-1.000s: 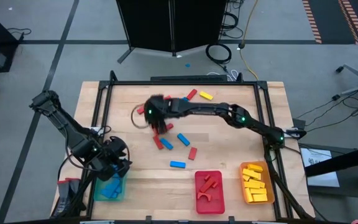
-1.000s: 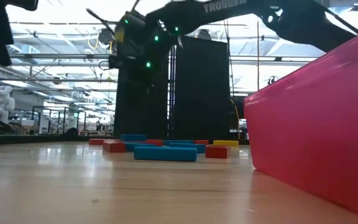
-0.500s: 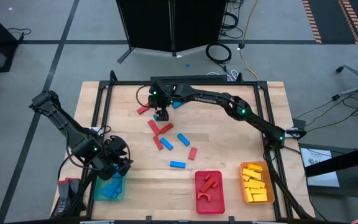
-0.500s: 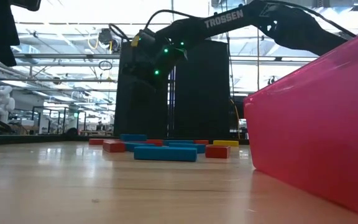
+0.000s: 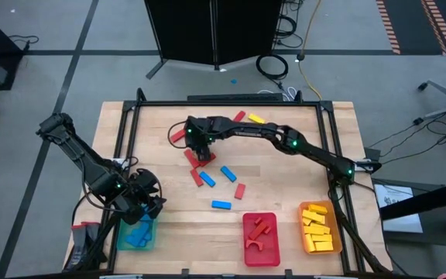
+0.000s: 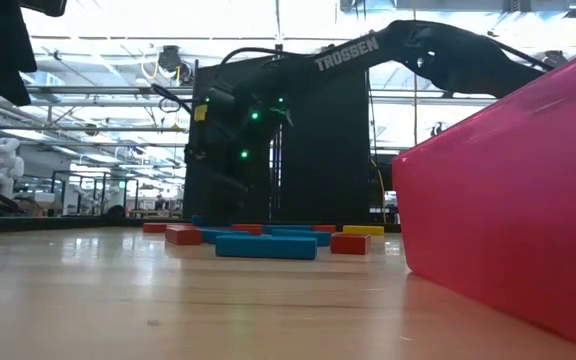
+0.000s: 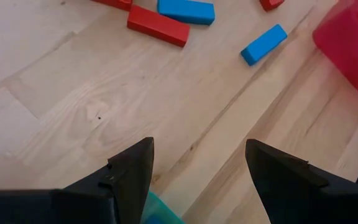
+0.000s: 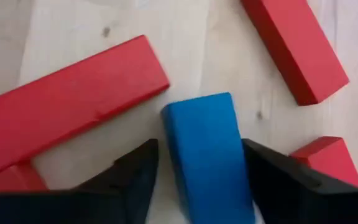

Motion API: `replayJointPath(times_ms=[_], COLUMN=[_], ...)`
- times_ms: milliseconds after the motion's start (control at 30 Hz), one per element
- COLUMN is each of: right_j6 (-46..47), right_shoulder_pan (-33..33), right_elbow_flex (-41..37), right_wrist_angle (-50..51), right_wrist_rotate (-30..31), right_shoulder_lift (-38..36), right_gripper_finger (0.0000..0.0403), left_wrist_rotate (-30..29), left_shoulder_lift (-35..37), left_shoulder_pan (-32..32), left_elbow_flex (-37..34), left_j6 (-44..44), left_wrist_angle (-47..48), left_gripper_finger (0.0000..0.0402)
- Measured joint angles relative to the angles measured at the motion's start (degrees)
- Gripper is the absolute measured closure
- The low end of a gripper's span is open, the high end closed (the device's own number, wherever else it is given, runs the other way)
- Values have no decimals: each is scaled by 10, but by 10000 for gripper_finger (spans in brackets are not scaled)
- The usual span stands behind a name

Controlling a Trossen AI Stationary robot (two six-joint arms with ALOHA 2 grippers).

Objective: Sort blocks
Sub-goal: Put the blue block into the blue bin

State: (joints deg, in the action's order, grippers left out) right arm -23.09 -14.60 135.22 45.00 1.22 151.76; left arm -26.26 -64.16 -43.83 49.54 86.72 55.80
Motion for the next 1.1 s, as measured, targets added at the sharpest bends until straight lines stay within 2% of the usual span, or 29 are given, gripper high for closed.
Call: replayJointPath(times_ms=[133, 267, 367, 500, 700, 900, 967, 1100], right_j6=[0, 7, 20, 44, 84, 100, 107, 124], right_shoulder_pan=[1, 0, 1, 4, 14, 16, 16, 19], right_elbow_flex=[1, 0, -4, -6, 0, -4, -4, -1], right_wrist_angle=[30, 52, 83, 73, 0, -63, -73, -89], right_wrist_rotate=[1, 2, 2, -30, -104, -118, -122, -168], right_shoulder_lift=[0, -7, -29, -79, -232, -301, -318, -334], right_gripper_finger=[295, 292, 292, 292, 292, 292, 292, 292], left_wrist_rotate=[-3, -14, -52, -172, -410, -604, -635, -637], left_shoulder_lift=[0, 0, 0, 0, 7, 32, 42, 55], left_shoulder_pan=[0, 0, 0, 0, 18, 42, 48, 64], left_elbow_flex=[0, 0, 0, 0, 0, 0, 1, 5], left_j6=[0, 0, 1, 15, 34, 35, 33, -8], left_wrist_angle=[-3, -3, -3, -4, -4, -24, -36, -75], left_gripper_finger=[142, 142, 142, 142, 142, 142, 142, 142])
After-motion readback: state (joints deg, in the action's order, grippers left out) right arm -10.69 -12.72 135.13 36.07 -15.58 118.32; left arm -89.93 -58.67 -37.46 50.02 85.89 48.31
